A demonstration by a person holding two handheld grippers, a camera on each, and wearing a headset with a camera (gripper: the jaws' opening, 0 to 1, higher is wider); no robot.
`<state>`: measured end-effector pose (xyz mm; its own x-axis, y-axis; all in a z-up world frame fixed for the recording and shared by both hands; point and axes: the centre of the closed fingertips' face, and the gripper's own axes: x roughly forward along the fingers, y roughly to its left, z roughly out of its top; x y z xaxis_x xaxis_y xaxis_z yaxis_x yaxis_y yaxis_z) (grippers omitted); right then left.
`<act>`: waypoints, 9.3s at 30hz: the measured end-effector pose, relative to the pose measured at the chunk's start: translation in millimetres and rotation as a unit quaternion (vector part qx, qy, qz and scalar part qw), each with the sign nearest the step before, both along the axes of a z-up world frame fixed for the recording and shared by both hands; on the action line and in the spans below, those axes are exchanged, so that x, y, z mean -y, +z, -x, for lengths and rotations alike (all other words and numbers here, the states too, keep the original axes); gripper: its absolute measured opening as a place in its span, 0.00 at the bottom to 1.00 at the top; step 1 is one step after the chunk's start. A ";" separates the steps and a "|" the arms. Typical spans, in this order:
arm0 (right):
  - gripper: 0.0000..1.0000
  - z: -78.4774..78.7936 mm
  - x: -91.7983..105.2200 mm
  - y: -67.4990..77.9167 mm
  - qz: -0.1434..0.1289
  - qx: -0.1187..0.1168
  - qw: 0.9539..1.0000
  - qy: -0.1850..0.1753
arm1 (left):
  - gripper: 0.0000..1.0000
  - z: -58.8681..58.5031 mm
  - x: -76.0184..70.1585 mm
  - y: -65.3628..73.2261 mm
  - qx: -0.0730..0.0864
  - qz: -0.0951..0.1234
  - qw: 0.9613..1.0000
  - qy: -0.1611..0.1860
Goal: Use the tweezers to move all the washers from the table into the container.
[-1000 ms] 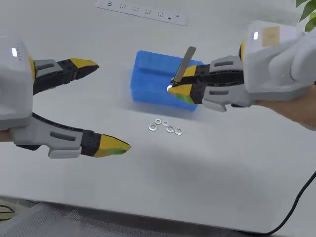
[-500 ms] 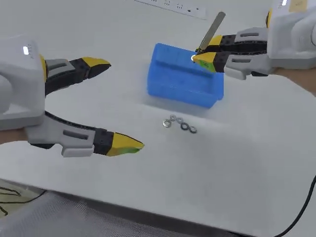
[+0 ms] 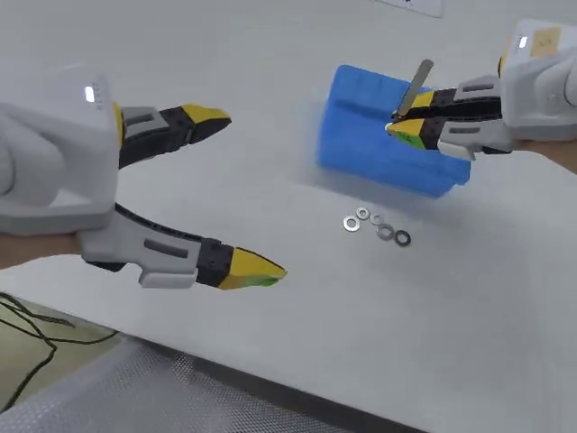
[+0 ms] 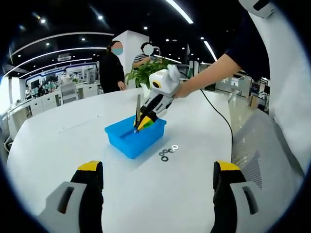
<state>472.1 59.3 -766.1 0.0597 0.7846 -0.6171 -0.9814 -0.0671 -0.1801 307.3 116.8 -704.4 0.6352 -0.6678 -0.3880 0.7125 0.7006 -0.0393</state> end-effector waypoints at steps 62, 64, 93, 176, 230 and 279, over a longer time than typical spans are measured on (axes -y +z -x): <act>0.07 16.5 1.2 17.7 -0.018 -0.001 1.000 0.004 | 0.59 -141.6 62.0 45.0 0.076 0.063 0.990 -0.098; 0.07 15.1 0.4 18.0 -0.018 0.001 1.000 0.006 | 0.49 -145.8 69.0 46.2 0.072 0.063 0.988 -0.118; 0.07 15.1 -1.6 14.5 -0.023 -0.012 0.999 0.030 | 0.08 -146.8 82.7 28.8 0.037 0.058 0.978 -0.195; 0.26 121.0 93.1 48.2 -0.117 -0.050 0.987 -0.095 | 0.05 -38.3 102.4 12.3 0.106 -0.007 0.967 -0.231; 0.25 129.8 34.8 16.7 -0.100 -0.085 0.991 -0.028 | 0.05 -40.3 94.5 0.9 0.056 0.011 0.975 -0.215; 0.09 125.4 4.0 -1.4 -0.081 -0.065 0.994 0.014 | 0.21 -36.6 82.1 4.6 0.021 0.025 0.985 -0.167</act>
